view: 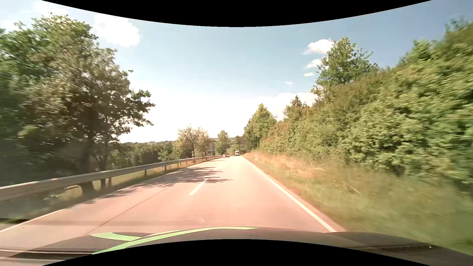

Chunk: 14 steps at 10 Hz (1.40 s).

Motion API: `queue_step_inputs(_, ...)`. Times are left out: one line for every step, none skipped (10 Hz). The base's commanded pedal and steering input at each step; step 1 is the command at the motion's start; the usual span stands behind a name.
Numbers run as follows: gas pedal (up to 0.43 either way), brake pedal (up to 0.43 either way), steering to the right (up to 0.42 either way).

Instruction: Follow the waypoints while adhering to traffic rules and regulations

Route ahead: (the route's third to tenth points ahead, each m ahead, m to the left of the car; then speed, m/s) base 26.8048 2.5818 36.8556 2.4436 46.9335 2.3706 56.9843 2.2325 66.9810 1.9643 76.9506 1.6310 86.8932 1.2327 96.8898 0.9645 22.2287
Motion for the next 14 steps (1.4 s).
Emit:
queue_step_inputs(0.079,0.000,0.007)
queue_step_inputs(0.079,0.000,0.005)
queue_step_inputs(0.079,0.000,0.004)
queue_step_inputs(0.079,0.000,0.003)
queue_step_inputs(0.079,0.000,0.003)
queue_step_inputs(0.079,0.000,0.003)
queue_step_inputs(0.079,0.000,0.002)
queue_step_inputs(0.079,0.000,0.001)
queue_step_inputs(0.079,0.000,-0.001)
queue_step_inputs(0.059,0.000,-0.002)
queue_step_inputs(0.020,0.000,-0.002)
queue_step_inputs(0.000,0.000,-0.003)
queue_step_inputs(0.000,0.000,-0.002)
queue_step_inputs(0.000,0.000,-0.002)
